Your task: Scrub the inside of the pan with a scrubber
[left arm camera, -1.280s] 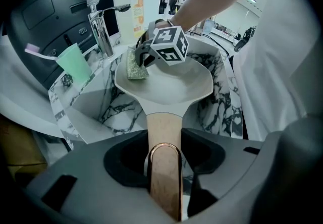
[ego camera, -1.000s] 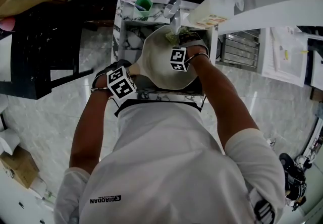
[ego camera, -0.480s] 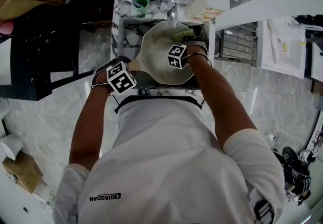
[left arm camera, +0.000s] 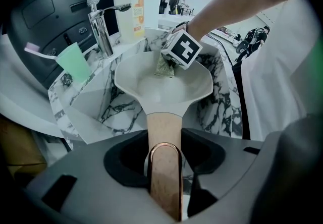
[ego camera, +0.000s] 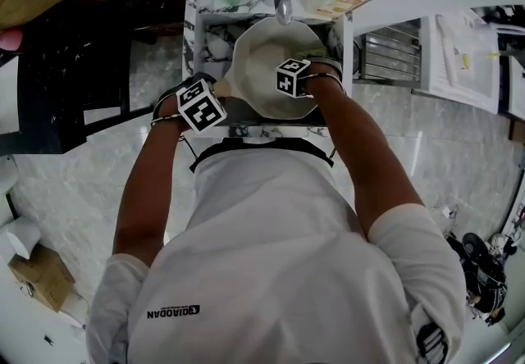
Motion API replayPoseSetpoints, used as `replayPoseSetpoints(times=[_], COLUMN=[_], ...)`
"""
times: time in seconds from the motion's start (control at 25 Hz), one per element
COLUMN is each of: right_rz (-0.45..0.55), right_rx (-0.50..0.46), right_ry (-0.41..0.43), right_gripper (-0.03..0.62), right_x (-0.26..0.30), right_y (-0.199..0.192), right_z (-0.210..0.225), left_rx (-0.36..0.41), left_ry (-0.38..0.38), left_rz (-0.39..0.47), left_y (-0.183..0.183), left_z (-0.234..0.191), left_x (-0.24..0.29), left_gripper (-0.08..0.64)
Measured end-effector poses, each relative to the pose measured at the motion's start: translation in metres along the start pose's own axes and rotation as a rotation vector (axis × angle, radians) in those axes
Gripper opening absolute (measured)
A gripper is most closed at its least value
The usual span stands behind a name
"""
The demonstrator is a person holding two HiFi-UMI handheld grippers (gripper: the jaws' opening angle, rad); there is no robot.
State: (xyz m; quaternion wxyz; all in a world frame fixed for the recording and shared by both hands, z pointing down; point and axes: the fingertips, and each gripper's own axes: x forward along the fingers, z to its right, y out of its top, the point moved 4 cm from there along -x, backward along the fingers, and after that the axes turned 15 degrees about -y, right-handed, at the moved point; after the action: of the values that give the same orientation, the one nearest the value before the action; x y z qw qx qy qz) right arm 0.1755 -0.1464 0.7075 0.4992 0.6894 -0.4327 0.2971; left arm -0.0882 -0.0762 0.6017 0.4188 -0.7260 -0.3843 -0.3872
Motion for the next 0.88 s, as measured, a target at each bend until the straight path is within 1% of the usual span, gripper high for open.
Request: replayPoseSetpoints(times=[0.2,0.4,0.48,0.64,0.88], right_rz=[-0.005,0.025,0.036,0.015,0.075], right_rx=[0.044,0.115,0.138,0.197,0.225], right_ry=[0.142,0.287,0.333,0.417,0.536], right_gripper=[0.072,0.072,0.072,0.072,0.072], right_x=[-0.009,-0.019,-0.02,-0.036,-0.05], right_y=[-0.003,0.0,0.001,-0.007,0.004], right_z=[-0.018,-0.034,-0.041,-0.049,-0.061], left_rx=[0.008,0.008,0.005,0.004,0.005], left_ry=[0.0,0.0,-0.003,-0.005,0.0], left_rz=[0.005,0.005,0.005,0.008,0.006], left_y=[0.001,0.001,0.001,0.002,0.001], left_z=[0.001,0.001,0.002,0.002,0.002], left_x=[0.001,0.0,0.0,0.0,0.0], left_gripper=[0.207,0.207,0.207,0.207,0.207])
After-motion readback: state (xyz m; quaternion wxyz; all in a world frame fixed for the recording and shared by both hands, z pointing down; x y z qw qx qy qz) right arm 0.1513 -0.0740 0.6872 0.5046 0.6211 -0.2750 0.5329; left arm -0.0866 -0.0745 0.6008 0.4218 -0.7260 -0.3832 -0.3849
